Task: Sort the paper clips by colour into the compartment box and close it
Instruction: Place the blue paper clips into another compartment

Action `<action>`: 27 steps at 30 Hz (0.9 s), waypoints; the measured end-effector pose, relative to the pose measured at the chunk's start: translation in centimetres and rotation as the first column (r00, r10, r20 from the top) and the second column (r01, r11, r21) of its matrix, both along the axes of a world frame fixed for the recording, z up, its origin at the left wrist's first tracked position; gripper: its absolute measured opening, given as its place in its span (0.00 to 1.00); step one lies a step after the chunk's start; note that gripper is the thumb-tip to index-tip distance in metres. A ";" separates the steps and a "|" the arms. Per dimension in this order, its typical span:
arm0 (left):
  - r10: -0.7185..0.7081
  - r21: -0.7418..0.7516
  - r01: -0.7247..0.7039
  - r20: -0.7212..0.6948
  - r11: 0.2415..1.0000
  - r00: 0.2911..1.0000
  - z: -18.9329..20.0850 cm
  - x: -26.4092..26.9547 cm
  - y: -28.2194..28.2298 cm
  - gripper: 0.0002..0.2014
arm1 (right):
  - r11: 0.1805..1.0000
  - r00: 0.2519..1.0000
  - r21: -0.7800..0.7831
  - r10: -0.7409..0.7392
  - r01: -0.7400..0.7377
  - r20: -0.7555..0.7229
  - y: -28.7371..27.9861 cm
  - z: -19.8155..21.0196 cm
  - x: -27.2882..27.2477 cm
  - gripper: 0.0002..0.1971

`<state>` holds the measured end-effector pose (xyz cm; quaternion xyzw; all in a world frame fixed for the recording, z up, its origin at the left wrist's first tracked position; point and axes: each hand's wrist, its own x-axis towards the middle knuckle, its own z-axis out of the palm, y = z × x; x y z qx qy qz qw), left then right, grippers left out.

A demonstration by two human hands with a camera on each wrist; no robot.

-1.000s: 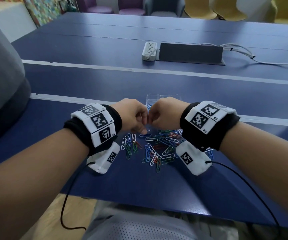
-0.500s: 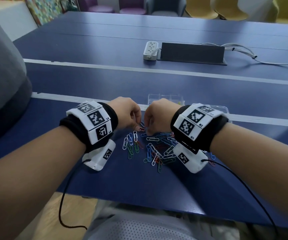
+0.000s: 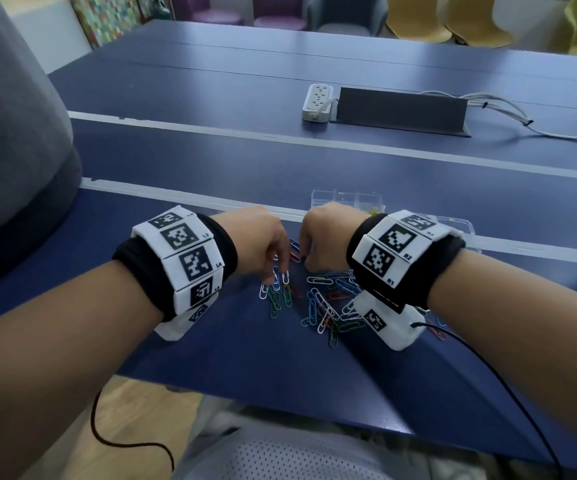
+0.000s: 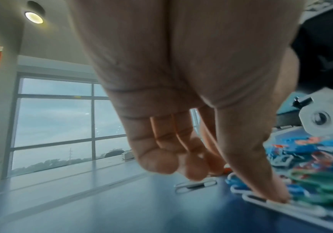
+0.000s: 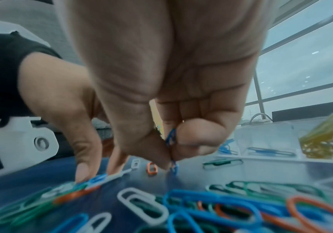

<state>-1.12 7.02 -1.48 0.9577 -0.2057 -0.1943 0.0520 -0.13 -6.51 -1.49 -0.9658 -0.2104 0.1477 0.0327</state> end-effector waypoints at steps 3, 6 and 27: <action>-0.033 -0.004 0.033 0.007 0.999 0.999 -0.2 0.0 0.0 0.08 | 0.999 0.999 0.043 -0.027 0.026 0.026 0.3 0.3 0.4 0.11; -0.033 -0.007 0.034 0.013 0.999 0.999 -0.2 -0.1 0.2 0.05 | 0.996 0.998 0.077 -0.050 0.046 0.045 1.1 0.8 0.6 0.10; 0.007 -0.053 -0.008 -0.019 0.999 1.000 0.2 -0.4 0.9 0.06 | 0.999 1.000 0.026 0.019 -0.019 -0.005 2.7 -0.4 1.1 0.14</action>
